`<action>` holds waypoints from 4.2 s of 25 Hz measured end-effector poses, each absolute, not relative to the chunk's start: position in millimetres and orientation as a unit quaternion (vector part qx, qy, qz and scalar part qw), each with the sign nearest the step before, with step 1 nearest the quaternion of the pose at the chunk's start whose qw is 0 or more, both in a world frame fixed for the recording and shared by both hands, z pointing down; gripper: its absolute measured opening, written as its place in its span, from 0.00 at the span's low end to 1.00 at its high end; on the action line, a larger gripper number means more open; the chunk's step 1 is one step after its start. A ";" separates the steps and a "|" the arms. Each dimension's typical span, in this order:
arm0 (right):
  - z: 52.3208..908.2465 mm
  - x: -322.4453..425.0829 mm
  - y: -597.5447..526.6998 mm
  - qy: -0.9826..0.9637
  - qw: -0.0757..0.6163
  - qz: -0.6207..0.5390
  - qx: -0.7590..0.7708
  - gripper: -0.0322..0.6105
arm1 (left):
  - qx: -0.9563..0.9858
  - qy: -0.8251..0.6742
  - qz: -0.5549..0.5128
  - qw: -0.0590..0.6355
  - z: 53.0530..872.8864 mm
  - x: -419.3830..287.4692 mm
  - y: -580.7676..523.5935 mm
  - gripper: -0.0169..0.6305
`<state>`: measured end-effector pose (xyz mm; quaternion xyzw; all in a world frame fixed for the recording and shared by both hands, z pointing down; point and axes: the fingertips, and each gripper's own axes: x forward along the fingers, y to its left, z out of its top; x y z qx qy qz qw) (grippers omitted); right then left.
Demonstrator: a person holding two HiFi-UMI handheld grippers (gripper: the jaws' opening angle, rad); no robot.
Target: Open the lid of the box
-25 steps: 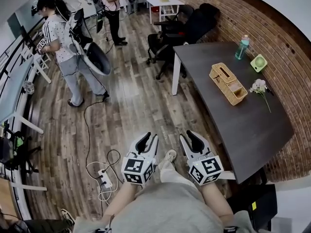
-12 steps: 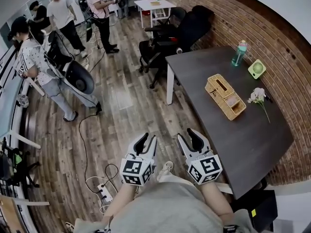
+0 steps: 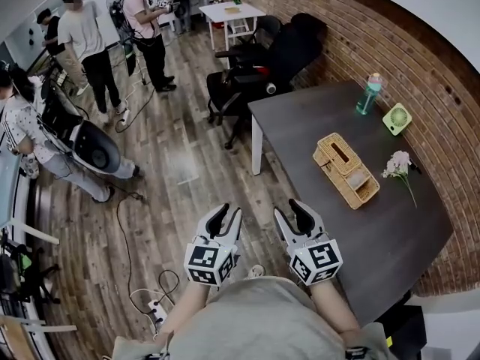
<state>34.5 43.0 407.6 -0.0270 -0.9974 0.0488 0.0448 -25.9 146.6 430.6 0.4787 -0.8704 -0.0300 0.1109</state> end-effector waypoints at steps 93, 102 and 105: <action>619.2 -59.3 -277.3 -0.815 0.168 0.130 0.539 0.10 | 0.839 -0.511 0.082 0.170 504.6 -197.4 -213.3 0.20; 595.1 -58.1 -270.0 -0.818 0.147 0.123 0.543 0.09 | 0.844 -0.506 0.071 0.162 496.4 -197.1 -215.8 0.20; 589.3 -54.4 -270.7 -0.817 0.146 0.118 0.545 0.09 | 0.845 -0.506 0.069 0.160 494.3 -195.7 -215.5 0.20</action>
